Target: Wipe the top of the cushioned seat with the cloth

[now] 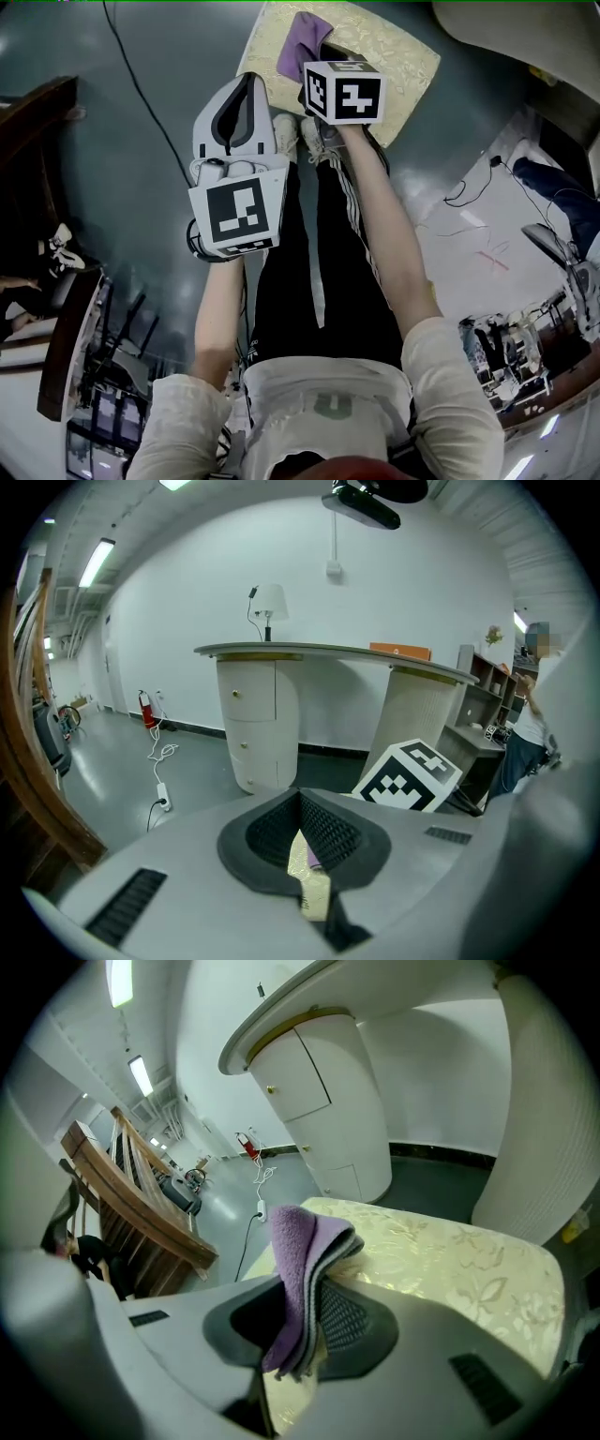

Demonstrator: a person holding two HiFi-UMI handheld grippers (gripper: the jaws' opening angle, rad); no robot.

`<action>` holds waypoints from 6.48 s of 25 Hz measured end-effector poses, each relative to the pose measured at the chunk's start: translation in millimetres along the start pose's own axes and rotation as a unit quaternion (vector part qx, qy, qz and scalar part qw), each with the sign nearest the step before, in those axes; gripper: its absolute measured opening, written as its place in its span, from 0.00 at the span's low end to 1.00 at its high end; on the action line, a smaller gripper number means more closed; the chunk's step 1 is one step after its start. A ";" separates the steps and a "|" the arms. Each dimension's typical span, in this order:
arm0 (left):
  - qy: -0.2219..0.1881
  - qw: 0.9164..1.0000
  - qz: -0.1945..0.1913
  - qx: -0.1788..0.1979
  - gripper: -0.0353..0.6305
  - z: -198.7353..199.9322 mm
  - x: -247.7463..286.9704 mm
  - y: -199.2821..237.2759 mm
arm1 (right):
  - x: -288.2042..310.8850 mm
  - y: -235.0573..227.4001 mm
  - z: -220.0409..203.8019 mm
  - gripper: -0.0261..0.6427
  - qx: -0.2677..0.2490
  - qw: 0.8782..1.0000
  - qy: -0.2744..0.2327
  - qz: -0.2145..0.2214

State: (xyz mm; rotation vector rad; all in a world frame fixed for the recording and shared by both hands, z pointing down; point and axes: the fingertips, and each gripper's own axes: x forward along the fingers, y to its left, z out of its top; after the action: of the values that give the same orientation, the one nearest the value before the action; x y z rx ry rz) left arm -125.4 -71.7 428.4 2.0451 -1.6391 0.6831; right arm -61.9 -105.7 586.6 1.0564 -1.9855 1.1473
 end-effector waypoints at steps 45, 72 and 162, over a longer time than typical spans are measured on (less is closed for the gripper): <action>0.005 0.997 -0.057 0.044 0.06 0.2 5.8 -62.6 | -176.9 -140.1 -39.1 0.17 -0.011 0.989 -0.011 -0.147; 0.003 0.991 0.132 -0.031 0.06 -42.7 -76.8 103.3 | -14.8 136.2 -21.0 0.17 -0.070 0.991 0.020 0.111; -0.179 0.983 -0.039 -0.025 0.06 260.9 -246.4 -54.4 | -487.5 157.3 136.2 0.17 -0.131 0.937 -0.291 -0.141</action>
State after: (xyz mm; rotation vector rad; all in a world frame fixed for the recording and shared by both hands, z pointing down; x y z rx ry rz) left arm -88.0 -30.3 69.7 2.2812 -1.7296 0.2536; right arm 30.6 -15.5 72.5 1.5983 -2.2370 0.4211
